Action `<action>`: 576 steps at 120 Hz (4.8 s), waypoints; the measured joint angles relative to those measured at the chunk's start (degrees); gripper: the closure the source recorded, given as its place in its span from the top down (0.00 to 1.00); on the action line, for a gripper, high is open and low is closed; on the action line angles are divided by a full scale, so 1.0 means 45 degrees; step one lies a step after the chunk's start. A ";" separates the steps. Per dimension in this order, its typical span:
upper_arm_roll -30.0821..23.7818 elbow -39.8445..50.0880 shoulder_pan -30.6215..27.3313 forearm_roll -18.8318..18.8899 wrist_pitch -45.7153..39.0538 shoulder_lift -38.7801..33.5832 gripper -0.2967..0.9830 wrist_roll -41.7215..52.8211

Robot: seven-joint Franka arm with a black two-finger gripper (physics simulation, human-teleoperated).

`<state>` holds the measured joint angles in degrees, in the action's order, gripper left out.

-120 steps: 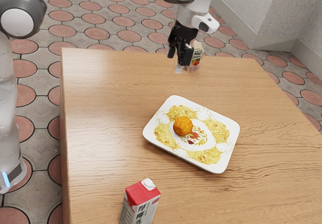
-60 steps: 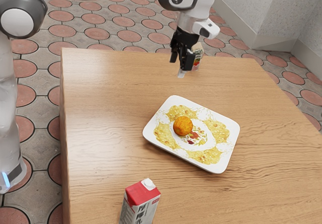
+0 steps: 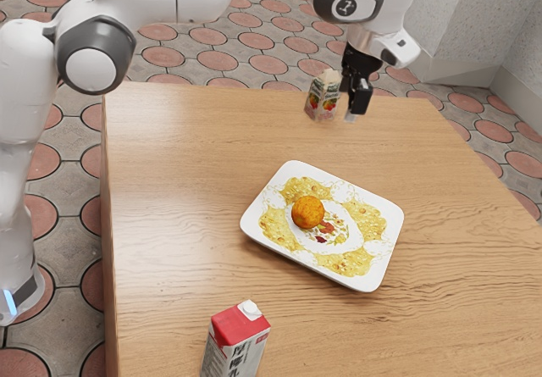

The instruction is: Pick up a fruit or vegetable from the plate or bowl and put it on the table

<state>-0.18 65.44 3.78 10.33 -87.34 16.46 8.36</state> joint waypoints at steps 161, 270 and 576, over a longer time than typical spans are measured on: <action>-0.0015 -0.0006 0.0000 0.0121 0.0096 -0.0010 0.77 0.1976; -0.1342 1.0023 -0.0038 -0.2906 0.0651 -0.8191 0.77 -1.4013; -0.0200 0.2931 -0.0012 -0.1874 -0.2941 0.2557 0.77 -1.8036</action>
<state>-1.08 78.63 3.73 1.90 -100.58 27.96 -72.81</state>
